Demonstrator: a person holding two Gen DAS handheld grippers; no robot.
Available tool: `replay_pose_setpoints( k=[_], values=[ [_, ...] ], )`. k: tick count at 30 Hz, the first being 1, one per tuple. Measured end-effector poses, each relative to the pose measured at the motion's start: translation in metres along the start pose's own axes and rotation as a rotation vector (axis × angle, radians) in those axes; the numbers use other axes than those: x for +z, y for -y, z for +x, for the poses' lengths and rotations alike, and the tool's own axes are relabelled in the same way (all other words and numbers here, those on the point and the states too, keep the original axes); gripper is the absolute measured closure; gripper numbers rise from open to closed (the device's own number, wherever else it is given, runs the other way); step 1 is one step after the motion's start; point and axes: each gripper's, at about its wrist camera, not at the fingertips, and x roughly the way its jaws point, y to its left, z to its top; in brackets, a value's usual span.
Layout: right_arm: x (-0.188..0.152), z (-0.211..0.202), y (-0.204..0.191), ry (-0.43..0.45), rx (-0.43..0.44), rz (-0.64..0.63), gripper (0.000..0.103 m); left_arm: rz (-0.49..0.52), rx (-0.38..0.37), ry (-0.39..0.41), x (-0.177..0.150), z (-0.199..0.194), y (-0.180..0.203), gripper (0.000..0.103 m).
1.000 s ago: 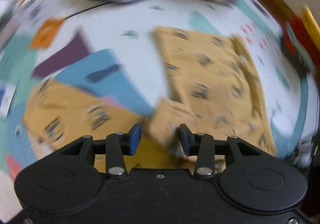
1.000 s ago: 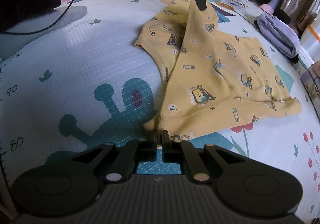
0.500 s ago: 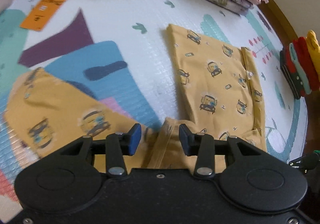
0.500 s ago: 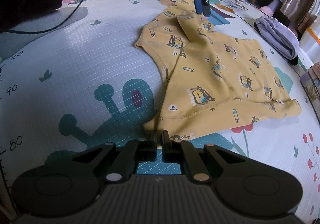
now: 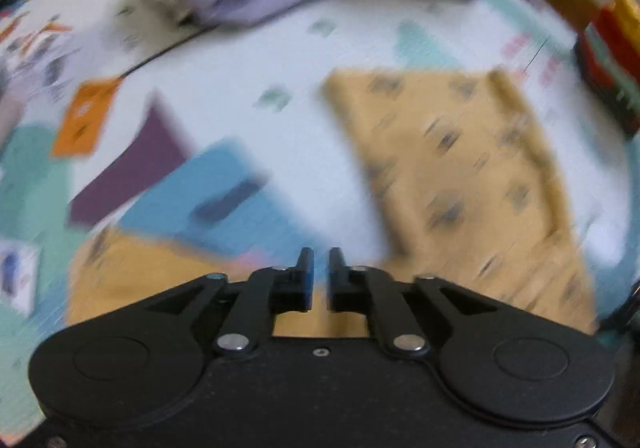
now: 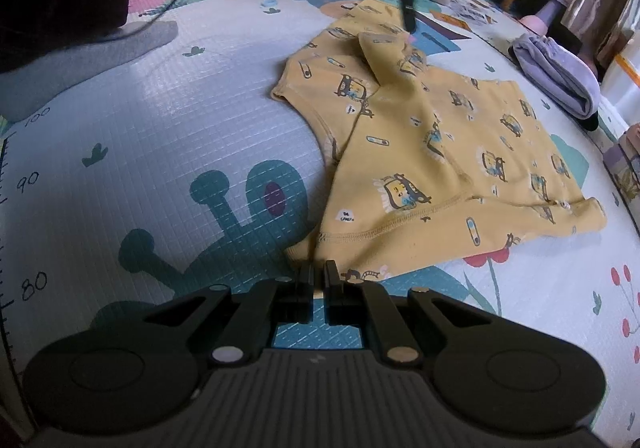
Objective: Fold clothes
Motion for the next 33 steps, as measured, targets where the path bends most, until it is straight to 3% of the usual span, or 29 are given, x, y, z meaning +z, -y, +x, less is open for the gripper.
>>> replay_pose_setpoints(
  k=[1, 3, 6, 13, 21, 24, 27, 28, 29, 33],
  values=[
    [0.000, 0.000, 0.001, 0.001, 0.003, 0.004, 0.094, 0.006, -0.036, 0.019, 0.015, 0.004, 0.010, 0.072],
    [-0.001, 0.000, 0.002, 0.005, 0.007, 0.010, 0.094, 0.031, -0.106, 0.042, 0.046, 0.018, 0.036, 0.065],
    [-0.001, -0.001, 0.002, 0.010, 0.008, 0.014, 0.094, 0.069, -0.189, 0.051, 0.083, 0.045, 0.070, 0.065],
    [-0.005, -0.003, 0.002, 0.029, 0.008, 0.032, 0.094, 0.035, -0.266, 0.062, 0.127, 0.118, 0.113, 0.067],
    [-0.009, -0.004, 0.005, 0.050, 0.010, 0.054, 0.094, 0.041, -0.302, 0.090, 0.138, 0.135, 0.123, 0.072],
    [-0.010, -0.004, 0.005, 0.054, 0.014, 0.052, 0.094, 0.116, -0.305, 0.095, 0.139, 0.137, 0.134, 0.072],
    [-0.010, -0.004, 0.005, 0.054, 0.012, 0.053, 0.094, 0.161, -0.281, 0.085, 0.137, 0.141, 0.140, 0.083],
    [-0.010, -0.004, 0.005, 0.054, 0.011, 0.054, 0.094, 0.167, -0.276, 0.085, 0.136, 0.141, 0.141, 0.093],
    [-0.010, -0.005, 0.005, 0.054, 0.010, 0.055, 0.094, 0.179, -0.272, 0.089, 0.136, 0.140, 0.142, 0.096],
    [-0.010, -0.005, 0.004, 0.053, 0.009, 0.052, 0.094, 0.266, -0.258, 0.132, 0.137, 0.120, 0.154, 0.097]
  ],
)
